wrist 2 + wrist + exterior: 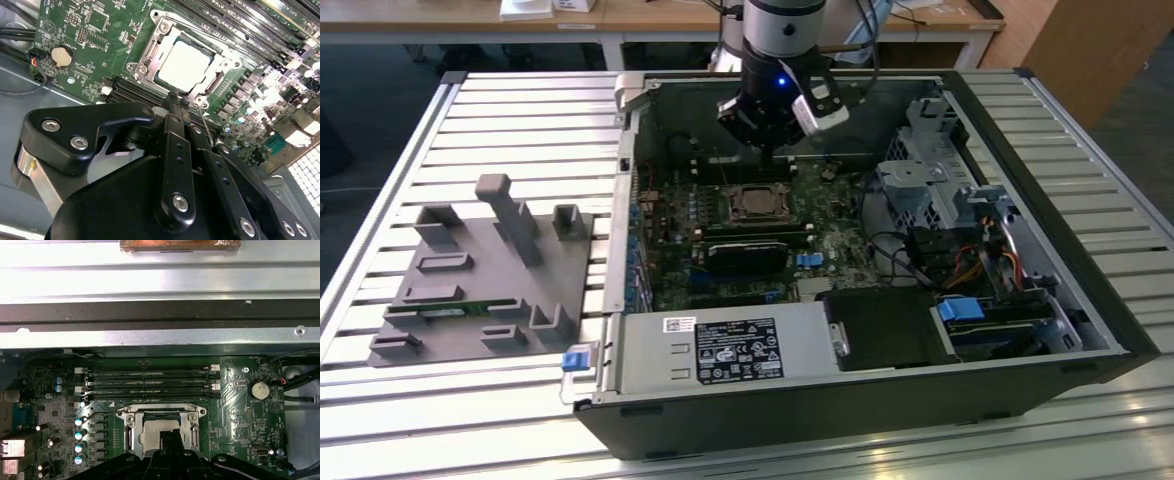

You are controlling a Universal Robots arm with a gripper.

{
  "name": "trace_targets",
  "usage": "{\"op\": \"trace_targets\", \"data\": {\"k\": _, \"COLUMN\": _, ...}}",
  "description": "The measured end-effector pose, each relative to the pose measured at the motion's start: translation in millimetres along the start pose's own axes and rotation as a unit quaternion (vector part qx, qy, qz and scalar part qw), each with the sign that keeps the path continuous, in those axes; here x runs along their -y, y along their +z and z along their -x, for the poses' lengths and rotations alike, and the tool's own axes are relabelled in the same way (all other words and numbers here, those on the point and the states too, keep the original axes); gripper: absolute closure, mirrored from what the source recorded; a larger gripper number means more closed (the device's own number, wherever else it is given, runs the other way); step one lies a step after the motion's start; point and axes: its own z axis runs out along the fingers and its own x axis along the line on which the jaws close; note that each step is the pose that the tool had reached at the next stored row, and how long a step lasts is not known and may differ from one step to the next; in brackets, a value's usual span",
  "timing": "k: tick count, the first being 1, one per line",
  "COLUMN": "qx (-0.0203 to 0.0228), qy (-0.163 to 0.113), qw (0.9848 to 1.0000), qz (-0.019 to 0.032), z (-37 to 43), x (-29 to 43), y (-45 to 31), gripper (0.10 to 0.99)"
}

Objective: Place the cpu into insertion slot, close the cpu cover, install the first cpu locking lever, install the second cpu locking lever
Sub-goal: 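Install the first cpu locking lever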

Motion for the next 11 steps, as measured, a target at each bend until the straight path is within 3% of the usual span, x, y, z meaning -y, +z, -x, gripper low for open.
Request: {"op": "trace_targets", "data": {"k": 11, "qx": -0.0001, "qy": 0.0, "qw": 1.0, "qz": 0.0024, "z": -1.2, "x": 0.1, "y": 0.3, "gripper": 0.98}}
